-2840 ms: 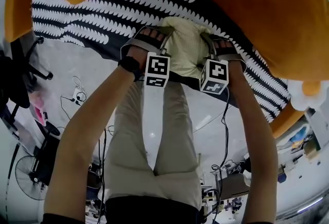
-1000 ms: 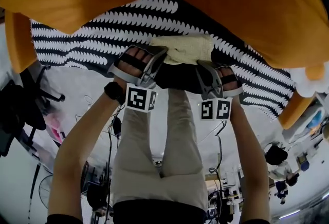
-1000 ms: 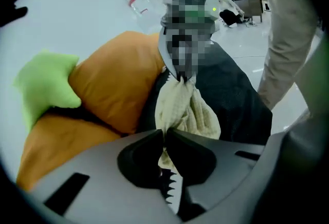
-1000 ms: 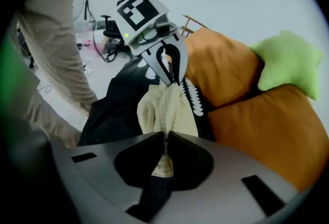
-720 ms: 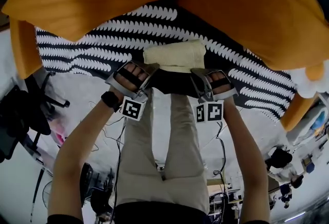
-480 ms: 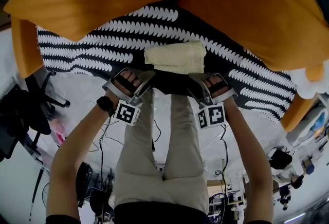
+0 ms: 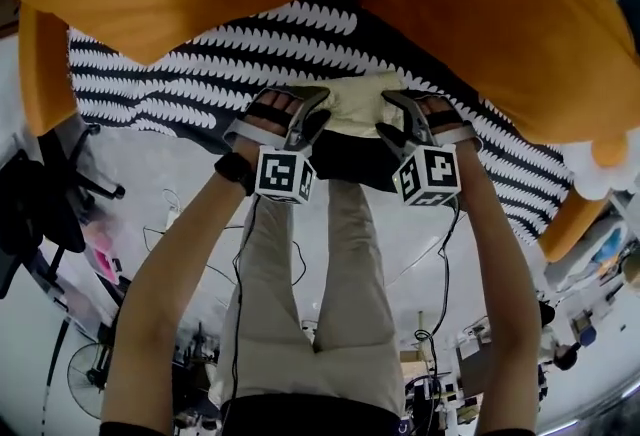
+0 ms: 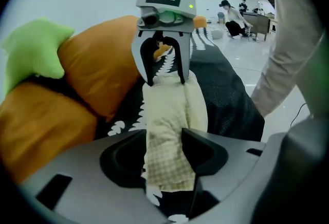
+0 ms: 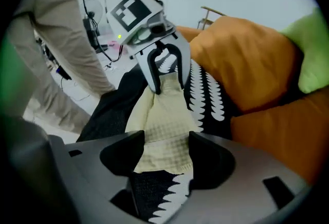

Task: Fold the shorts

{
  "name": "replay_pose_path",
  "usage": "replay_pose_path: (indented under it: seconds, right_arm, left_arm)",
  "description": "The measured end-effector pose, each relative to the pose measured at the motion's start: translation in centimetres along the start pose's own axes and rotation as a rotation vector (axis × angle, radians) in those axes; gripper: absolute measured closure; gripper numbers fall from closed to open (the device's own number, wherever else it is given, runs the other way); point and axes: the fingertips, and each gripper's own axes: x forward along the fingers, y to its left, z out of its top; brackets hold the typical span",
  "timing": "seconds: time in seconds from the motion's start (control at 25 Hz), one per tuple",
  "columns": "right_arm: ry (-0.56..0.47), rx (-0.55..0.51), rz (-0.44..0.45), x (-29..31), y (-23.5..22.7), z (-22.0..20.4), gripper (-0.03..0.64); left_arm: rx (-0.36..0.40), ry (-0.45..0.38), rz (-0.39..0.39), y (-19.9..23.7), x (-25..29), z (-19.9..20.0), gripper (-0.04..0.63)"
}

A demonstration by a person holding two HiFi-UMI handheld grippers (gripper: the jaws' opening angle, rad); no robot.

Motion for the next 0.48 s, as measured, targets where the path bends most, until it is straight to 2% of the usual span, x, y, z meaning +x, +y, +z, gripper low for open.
replay_pose_path:
  seconds: [0.08, 0.12, 0.16, 0.28, 0.36, 0.48]
  right_arm:
    - [0.023, -0.061, 0.020, 1.5, 0.3, -0.3, 0.321]
    - [0.023, -0.072, 0.027, 2.0, 0.3, -0.2, 0.318]
    - [0.020, -0.073, 0.033, 2.2, 0.2, 0.0, 0.320]
    - [0.015, -0.023, 0.033, 1.8, -0.3, -0.1, 0.306]
    - [0.022, 0.009, 0.028, 1.5, -0.3, -0.3, 0.286]
    - [0.038, 0.042, 0.027, 2.1, -0.3, 0.2, 0.282]
  left_arm:
    - [-0.028, -0.033, -0.060, -0.4, 0.8, -0.5, 0.326]
    - [-0.052, -0.054, -0.088, -0.2, 0.8, -0.8, 0.273]
    - [-0.078, -0.071, -0.116, 0.3, 0.6, -0.9, 0.220]
    - [-0.109, -0.070, -0.175, 1.4, -1.4, -0.8, 0.143]
    - [-0.096, -0.057, -0.164, 1.2, -2.5, -1.0, 0.143]
    - [-0.122, -0.080, -0.104, 0.9, -3.3, -1.2, 0.144]
